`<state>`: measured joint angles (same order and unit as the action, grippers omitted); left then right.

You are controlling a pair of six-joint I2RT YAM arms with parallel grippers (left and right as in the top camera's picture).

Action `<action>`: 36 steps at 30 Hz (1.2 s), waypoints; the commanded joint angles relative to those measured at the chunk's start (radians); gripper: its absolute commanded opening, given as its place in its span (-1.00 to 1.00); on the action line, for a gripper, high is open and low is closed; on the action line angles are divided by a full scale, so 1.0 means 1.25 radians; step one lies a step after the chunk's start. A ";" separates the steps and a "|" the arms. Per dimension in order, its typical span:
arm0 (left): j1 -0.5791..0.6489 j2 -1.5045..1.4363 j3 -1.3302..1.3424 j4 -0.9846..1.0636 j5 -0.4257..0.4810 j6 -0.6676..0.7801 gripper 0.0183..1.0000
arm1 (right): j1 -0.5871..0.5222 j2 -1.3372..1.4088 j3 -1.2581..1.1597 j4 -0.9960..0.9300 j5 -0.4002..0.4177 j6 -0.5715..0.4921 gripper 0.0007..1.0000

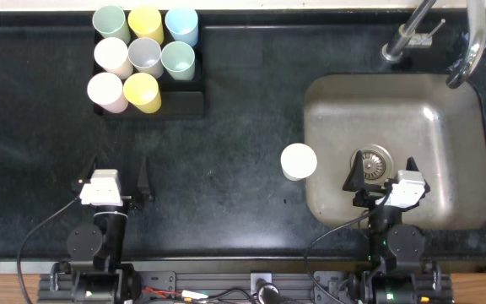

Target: Store Cups

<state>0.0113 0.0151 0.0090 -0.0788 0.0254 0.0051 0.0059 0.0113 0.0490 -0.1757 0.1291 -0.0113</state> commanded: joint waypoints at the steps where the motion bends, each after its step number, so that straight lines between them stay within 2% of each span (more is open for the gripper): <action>1: 0.000 -0.009 -0.001 -0.004 -0.010 -0.008 1.00 | -0.005 -0.005 0.000 0.002 -0.028 -0.003 1.00; 5: 0.000 -0.009 -0.001 -0.004 -0.010 -0.008 1.00 | -0.005 -0.005 0.035 0.015 -0.022 -0.003 1.00; 9: 0.000 -0.009 -0.001 -0.004 -0.010 -0.008 1.00 | -0.005 0.014 0.200 -0.060 -0.028 -0.003 1.00; 15: 0.000 -0.009 -0.001 -0.004 -0.010 -0.008 1.00 | -0.005 0.269 0.587 -0.459 -0.028 -0.003 1.00; 16: 0.000 -0.009 -0.001 -0.004 -0.010 -0.008 1.00 | -0.005 0.373 0.691 -0.572 -0.028 -0.003 0.99; 18: 0.000 -0.009 -0.001 -0.004 -0.010 -0.008 1.00 | -0.005 0.521 0.821 -0.701 -0.029 -0.002 1.00; 20: 0.000 -0.009 -0.001 -0.004 -0.010 -0.008 1.00 | -0.004 0.714 0.982 -0.855 -0.055 -0.003 1.00; 24: 0.000 -0.009 -0.001 -0.004 -0.010 -0.008 1.00 | 0.032 0.941 1.157 -1.032 -0.096 -0.003 1.00; 29: 0.000 -0.009 -0.001 -0.004 -0.010 -0.008 1.00 | 0.139 1.139 1.226 -1.118 -0.088 -0.103 0.99; 32: 0.000 -0.009 -0.001 -0.004 -0.010 -0.008 0.99 | 0.172 1.209 1.226 -1.138 -0.089 -0.114 1.00; 36: 0.000 -0.009 -0.001 -0.004 -0.010 -0.008 1.00 | 0.190 1.322 1.224 -1.141 -0.157 -0.240 0.96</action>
<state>0.0113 0.0109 0.0090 -0.0799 0.0143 0.0017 0.2386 1.6035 1.5524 -1.6089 -0.0006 -0.1745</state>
